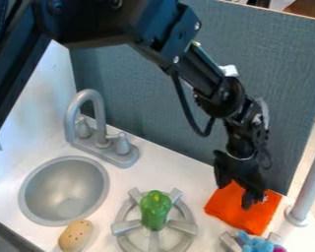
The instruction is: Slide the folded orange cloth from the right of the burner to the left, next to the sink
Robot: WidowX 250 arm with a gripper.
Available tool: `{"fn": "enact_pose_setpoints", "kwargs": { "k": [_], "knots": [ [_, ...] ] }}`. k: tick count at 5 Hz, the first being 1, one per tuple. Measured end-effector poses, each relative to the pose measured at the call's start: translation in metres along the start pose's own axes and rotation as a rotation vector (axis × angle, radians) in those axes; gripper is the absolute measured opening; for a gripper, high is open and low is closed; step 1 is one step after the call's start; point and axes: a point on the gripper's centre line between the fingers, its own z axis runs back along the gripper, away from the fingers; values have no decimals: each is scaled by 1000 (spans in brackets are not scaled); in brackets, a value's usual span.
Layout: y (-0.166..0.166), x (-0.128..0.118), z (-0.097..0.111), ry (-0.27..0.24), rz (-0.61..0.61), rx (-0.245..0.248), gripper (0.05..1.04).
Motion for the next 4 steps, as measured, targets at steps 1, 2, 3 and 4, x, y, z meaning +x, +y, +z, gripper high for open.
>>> {"fn": "enact_pose_setpoints", "kwargs": {
  "k": [1, 2, 3, 4],
  "knots": [
    [-1, 6, -11, -14, 97, -9, 1005],
    [-2, 12, -26, 38, 125, -19, 1005],
    [-4, 12, -44, 88, 132, 2, 1005],
    [-11, 11, -50, 110, 126, 6, 1005]
  ]
}}
